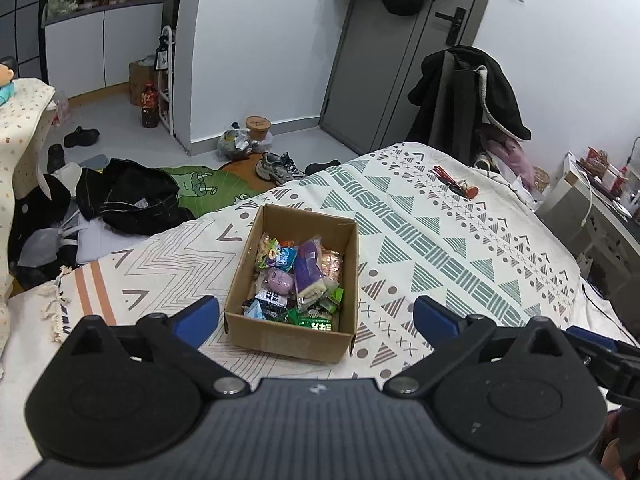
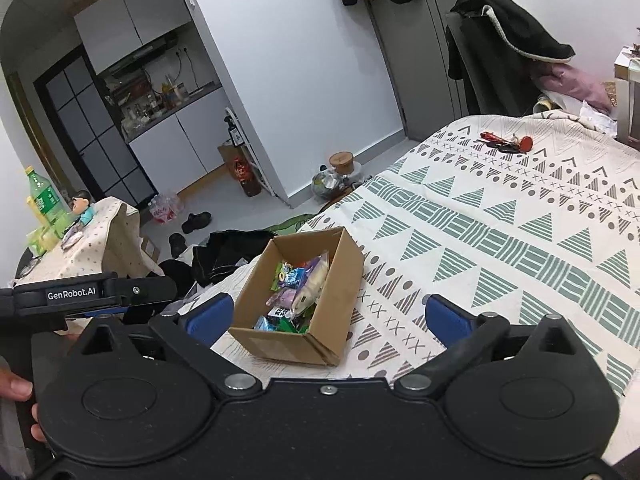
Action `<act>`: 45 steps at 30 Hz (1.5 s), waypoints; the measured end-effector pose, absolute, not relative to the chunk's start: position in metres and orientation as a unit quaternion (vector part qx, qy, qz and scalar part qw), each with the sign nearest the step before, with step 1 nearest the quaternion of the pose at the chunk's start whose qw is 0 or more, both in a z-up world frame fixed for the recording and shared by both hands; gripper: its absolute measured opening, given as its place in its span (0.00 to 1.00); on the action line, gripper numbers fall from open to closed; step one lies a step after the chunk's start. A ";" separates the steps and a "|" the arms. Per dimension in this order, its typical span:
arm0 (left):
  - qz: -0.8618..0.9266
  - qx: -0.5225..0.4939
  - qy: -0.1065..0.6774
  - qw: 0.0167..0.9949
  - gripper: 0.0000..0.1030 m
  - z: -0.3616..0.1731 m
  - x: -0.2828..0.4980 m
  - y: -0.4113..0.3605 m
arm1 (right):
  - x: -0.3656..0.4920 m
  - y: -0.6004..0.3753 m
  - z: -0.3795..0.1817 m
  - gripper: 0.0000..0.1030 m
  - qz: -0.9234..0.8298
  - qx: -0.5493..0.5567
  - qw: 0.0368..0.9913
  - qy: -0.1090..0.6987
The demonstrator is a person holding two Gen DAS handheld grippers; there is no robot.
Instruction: Organize snacks
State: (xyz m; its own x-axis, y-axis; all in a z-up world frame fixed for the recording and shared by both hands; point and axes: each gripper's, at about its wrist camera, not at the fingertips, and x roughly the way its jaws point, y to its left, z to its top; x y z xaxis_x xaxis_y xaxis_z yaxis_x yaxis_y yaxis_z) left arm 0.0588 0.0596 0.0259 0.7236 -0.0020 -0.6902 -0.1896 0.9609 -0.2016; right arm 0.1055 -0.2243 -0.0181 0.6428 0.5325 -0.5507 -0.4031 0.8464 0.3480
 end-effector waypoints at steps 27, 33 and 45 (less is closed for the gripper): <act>0.049 -0.098 0.329 0.938 1.00 0.058 -0.027 0.043 | 0.031 -0.246 0.008 1.00 0.255 0.069 0.917 0.299; 0.054 -0.088 0.322 0.941 1.00 0.064 -0.033 0.044 | 0.026 -0.248 0.011 1.00 0.258 0.070 0.917 0.296; 0.050 -0.083 0.322 0.942 1.00 0.058 -0.032 0.044 | 0.023 -0.251 0.005 1.00 0.250 0.072 0.919 0.298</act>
State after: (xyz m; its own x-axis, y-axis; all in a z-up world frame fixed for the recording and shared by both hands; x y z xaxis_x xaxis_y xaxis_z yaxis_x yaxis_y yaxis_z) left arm -0.0322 0.0443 0.0580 0.7878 0.0413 -0.6145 -0.1478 0.9813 -0.1235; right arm 0.0232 -0.2509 0.0053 0.6980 0.5021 -0.5106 -0.4163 0.8647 0.2811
